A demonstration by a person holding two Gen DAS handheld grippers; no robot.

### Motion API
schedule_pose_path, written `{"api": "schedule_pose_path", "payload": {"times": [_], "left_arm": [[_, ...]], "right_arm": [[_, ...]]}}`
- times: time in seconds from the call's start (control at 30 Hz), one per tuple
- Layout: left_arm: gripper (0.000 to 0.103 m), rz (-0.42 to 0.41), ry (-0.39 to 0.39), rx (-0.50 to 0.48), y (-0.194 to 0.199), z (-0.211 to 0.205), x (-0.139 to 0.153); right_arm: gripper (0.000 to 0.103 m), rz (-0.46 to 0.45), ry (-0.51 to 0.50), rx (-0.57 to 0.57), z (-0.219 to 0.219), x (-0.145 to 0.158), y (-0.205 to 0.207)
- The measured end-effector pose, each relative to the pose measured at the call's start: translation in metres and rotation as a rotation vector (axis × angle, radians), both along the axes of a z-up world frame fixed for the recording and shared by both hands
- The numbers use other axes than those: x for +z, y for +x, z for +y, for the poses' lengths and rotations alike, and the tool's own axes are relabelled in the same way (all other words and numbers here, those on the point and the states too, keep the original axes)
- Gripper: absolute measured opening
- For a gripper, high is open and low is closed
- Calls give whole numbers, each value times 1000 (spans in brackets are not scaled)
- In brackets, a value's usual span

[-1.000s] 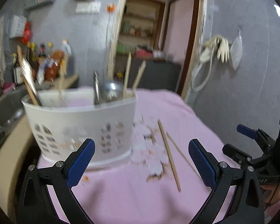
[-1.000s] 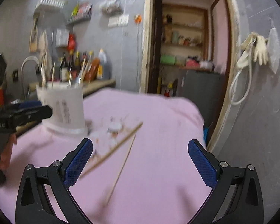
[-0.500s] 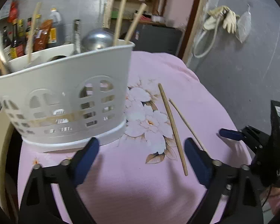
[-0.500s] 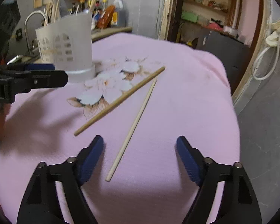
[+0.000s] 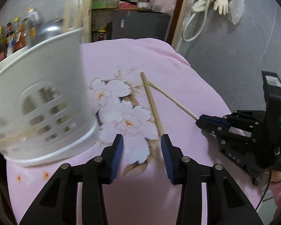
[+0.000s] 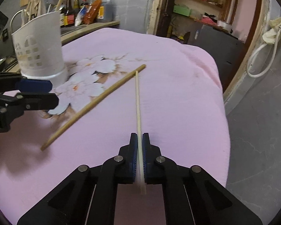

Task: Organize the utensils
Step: 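Grasp a wooden chopstick with the right tool while the left tool grasps the other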

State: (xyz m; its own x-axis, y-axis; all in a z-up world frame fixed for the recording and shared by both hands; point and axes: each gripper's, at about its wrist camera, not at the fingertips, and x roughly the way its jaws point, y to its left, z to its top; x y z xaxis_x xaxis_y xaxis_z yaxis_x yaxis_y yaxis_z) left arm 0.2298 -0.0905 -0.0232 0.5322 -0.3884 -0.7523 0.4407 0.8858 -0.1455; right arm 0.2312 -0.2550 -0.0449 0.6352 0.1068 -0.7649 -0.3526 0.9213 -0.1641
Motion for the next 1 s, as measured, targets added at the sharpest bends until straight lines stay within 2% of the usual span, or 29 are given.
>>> {"api": "schedule_pose_path", "payload": {"times": [0.17,0.27,0.37,0.7,1.0], "left_arm": [[28,9,55,-25,19,-20,-8],[21,47,50,-21,39,-28,-17],[19,58,30,-11,52,-31,-18],[11,81,50,-31,65,-41,-23],[9,108,12,-30,73,-40,-26]], "right_arm": [[0,-35,-58,-15,-8,4,-5],[0,-32,-77,-34,-16,6,-5],[0,-21,-76,-66,-28,9,-3],[4,75,30,-98,-44,14,26],[7,159,88,-81,-39,11,73]]}}
